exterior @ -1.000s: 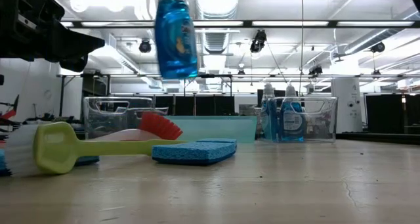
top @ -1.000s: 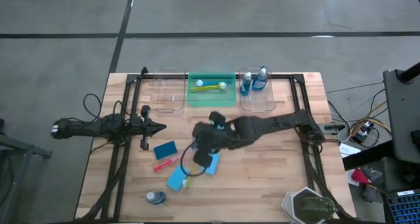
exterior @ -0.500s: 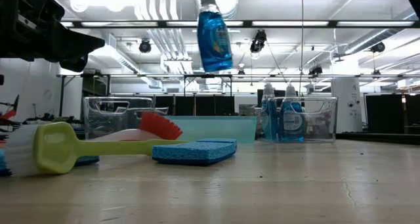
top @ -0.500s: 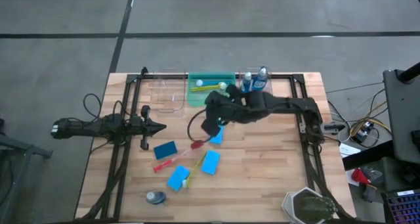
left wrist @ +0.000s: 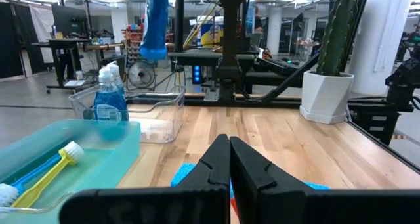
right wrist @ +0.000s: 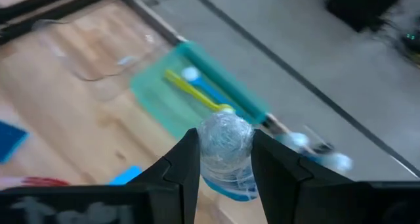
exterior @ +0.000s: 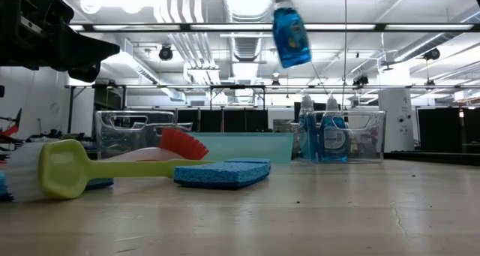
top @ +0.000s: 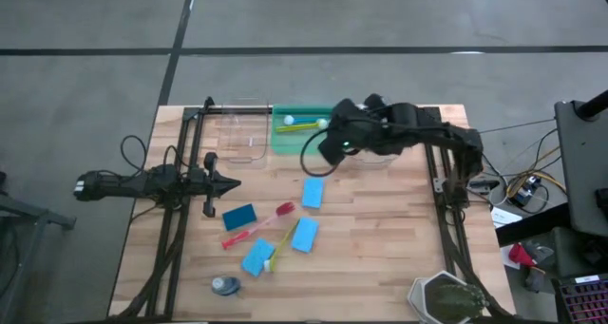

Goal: Pick & Place Kitchen Sink Supplies
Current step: Put the blue dishwashing liquid bottle into the right transparent bin

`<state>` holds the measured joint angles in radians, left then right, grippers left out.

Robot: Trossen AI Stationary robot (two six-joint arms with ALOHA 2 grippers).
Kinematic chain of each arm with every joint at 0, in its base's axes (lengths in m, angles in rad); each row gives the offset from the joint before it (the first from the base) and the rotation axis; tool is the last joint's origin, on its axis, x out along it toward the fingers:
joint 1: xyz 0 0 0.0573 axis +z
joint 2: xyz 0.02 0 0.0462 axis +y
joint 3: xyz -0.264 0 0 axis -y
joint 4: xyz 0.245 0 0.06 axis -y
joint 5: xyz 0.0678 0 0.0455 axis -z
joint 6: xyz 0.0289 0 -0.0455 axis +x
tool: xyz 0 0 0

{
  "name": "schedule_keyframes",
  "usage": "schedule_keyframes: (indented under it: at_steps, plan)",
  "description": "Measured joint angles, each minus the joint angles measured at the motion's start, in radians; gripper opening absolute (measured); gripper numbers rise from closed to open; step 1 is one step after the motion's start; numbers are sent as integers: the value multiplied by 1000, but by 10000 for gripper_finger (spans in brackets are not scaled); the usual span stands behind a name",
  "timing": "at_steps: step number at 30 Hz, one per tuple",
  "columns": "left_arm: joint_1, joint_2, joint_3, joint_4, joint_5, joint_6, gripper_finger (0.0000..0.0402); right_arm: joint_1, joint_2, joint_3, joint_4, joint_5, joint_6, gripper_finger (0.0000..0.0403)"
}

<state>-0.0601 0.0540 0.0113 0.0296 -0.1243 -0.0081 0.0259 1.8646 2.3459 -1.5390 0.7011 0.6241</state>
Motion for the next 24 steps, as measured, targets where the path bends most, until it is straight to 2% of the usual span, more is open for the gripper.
schedule_keyframes:
  at_steps: [7,11,19,24]
  plan:
    - [0,0,0,0,0,0,3,-6,-60,-15,-31,67,47,108]
    - [0,0,0,0,0,0,3,-10,-111,-80,-29,90,71,106]
    - [0,0,0,0,0,0,3,-42,-270,-401,-28,159,189,104]
    - [0,0,0,0,0,0,3,-76,-384,-623,73,167,215,90]
